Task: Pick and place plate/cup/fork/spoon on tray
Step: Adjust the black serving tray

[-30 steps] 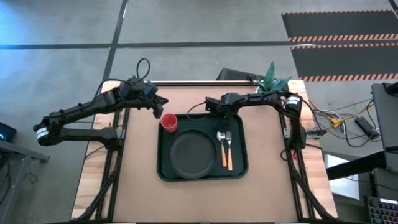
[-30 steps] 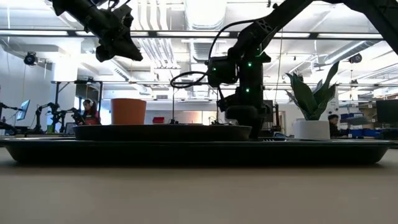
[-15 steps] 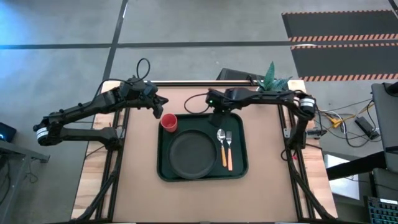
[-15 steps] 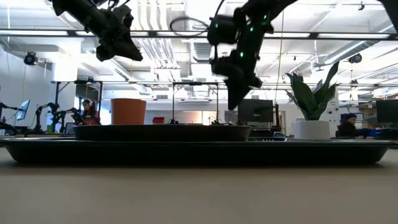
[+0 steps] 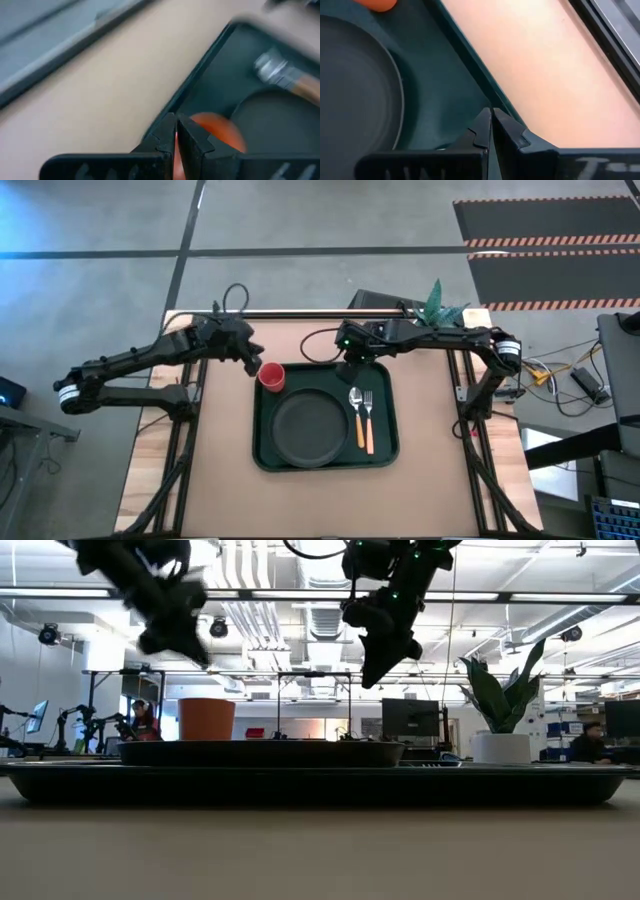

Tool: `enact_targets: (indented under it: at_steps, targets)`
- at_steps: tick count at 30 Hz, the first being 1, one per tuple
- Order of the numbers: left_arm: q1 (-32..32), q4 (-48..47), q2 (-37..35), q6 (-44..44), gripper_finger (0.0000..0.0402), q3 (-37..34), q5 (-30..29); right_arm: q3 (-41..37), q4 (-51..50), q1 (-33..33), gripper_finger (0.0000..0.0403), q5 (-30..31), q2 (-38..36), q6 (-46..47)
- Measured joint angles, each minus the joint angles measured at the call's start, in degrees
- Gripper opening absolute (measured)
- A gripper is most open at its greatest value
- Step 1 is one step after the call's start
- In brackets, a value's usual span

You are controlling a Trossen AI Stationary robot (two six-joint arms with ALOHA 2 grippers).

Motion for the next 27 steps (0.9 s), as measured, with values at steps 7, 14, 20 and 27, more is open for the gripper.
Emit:
enact_targets:
  at_steps: [7,14,20,27]
  targets:
    - [0.0,-9.74,-0.39,-6.18,0.0,-5.61,-2.3,0.0,-0.25,-0.1,0.0008,0.08,0.16,-0.13]
    - [-0.12,-11.5,-0.75,-10.73,0.0,-11.4,4.02,0.0,-0.27,-0.1,0.0008,0.06,0.16,-0.33]
    - [-0.13,-10.84,-1.5,-13.61,0.0,-15.74,10.92,0.0,-0.31,-0.36,0.0008,0.07,0.16,-1.27]
    - [-0.25,-10.78,-2.31,-15.32,0.0,-18.73,13.15,0.0,-0.36,-1.77,0.0008,1.5,0.16,-1.83]
